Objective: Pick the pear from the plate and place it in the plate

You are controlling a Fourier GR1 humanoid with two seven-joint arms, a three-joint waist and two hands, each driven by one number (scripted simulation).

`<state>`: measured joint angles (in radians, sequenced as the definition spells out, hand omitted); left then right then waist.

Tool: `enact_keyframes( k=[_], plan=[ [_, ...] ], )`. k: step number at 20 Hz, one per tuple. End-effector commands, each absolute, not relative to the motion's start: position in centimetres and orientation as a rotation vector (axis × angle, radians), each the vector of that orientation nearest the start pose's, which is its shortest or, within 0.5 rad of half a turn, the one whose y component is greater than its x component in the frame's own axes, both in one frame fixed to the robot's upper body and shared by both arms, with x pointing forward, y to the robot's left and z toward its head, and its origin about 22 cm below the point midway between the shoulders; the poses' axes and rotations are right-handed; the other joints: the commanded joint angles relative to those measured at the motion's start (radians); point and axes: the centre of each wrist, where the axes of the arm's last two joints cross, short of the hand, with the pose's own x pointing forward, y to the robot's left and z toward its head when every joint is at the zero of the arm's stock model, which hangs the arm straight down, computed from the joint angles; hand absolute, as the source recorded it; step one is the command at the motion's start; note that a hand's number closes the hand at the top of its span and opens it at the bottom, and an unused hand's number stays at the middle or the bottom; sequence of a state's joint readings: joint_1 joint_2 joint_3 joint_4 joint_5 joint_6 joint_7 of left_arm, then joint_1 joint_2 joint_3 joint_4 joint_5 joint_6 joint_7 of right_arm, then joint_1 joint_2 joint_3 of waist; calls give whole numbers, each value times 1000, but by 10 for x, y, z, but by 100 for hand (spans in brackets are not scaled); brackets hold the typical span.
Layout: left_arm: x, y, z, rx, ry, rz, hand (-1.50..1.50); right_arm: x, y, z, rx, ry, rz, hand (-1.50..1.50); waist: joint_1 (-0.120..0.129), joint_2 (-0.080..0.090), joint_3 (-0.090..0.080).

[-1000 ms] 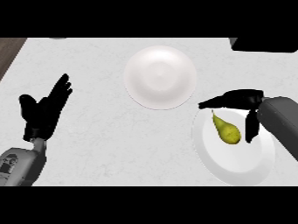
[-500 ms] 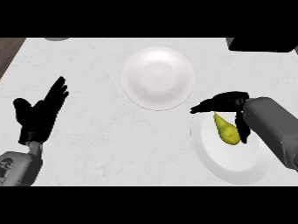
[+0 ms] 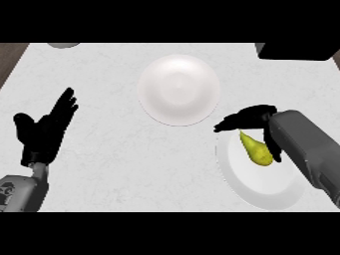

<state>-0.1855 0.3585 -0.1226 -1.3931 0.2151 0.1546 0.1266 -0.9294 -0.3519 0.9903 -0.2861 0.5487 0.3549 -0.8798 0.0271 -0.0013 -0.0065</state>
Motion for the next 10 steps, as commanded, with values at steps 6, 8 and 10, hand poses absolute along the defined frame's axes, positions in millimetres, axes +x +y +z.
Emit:
enact_keyframes(
  k=[6,8,10],
  plan=[
    [291,282,23,159,-1428,-108,0,389,-242,-31,472,-975,2105,150,6,15,8],
    [294,289,34,168,-1427,-87,0,385,-241,-35,497,-1013,2067,150,-8,8,7],
    [293,274,27,147,-1424,-105,0,383,-245,-39,503,-971,2057,150,2,14,8]
  ],
)
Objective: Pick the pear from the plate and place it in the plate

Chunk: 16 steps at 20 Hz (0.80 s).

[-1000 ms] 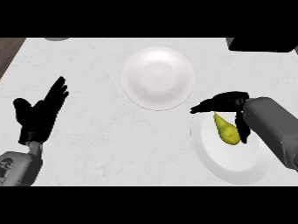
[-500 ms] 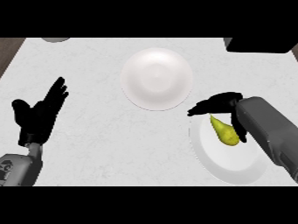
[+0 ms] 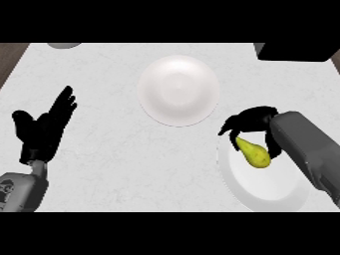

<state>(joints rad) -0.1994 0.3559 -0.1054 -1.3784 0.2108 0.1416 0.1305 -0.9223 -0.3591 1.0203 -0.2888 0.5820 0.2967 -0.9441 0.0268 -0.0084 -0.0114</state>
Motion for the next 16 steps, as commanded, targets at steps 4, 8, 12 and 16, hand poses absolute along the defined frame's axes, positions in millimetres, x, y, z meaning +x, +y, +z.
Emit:
enact_keyframes(
  k=[4,8,12,16],
  plan=[
    [284,285,18,153,-1411,-108,0,387,-137,-39,289,-1063,1844,150,8,10,10],
    [287,277,20,139,-1411,-116,0,399,-98,-15,-6,-1202,1563,150,23,-5,9],
    [289,269,19,113,-1406,-150,0,416,-75,25,-315,-1300,1365,150,69,-4,8],
    [295,261,23,94,-1414,-178,0,427,-49,69,-607,-1427,1136,150,86,-1,8]
  ],
)
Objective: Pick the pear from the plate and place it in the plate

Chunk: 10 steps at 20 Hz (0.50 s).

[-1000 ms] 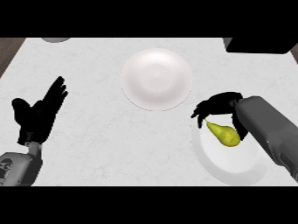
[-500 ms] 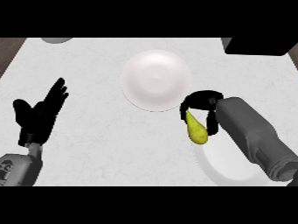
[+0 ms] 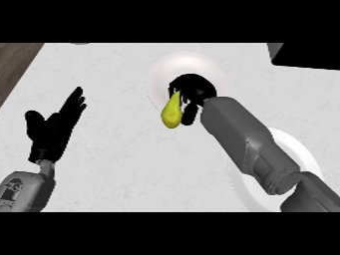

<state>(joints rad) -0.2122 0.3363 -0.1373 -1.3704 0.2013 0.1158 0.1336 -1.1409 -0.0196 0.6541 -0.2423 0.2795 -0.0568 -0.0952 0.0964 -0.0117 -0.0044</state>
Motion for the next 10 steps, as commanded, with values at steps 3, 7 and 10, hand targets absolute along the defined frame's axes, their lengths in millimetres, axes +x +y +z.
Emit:
enact_keyframes(
  k=[3,7,10],
  plan=[
    [298,258,23,96,-1413,-172,0,431,-31,100,-809,-1545,961,150,28,-1,-1],
    [301,254,24,88,-1409,-197,0,434,-14,134,-1061,-1603,737,150,32,2,-4],
    [302,250,24,91,-1413,-201,0,434,-10,137,-1173,-1566,575,150,44,12,-3]
  ],
)
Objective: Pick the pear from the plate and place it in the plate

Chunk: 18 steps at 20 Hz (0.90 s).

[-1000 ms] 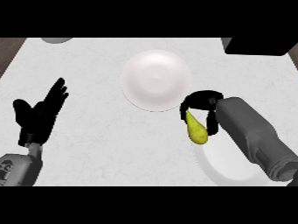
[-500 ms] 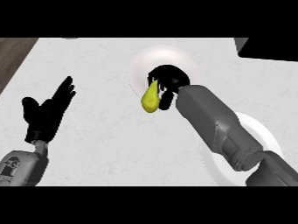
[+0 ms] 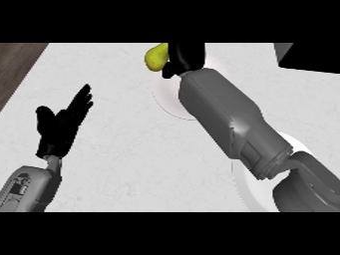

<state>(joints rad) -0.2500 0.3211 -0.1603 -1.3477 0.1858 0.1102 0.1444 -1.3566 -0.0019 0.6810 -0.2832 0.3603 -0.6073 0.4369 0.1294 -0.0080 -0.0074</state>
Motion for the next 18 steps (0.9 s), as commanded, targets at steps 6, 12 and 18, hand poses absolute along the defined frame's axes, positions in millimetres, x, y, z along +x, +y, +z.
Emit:
enact_keyframes(
  k=[6,12,18],
  plan=[
    [309,254,24,96,-1409,-177,0,428,2,145,-1225,-1482,322,150,-2,22,2],
    [308,270,24,114,-1407,-159,0,419,-6,109,-1276,-1397,258,150,-36,19,4],
    [304,269,23,124,-1419,-126,0,407,-13,76,-1300,-1358,314,150,-64,18,6]
  ],
)
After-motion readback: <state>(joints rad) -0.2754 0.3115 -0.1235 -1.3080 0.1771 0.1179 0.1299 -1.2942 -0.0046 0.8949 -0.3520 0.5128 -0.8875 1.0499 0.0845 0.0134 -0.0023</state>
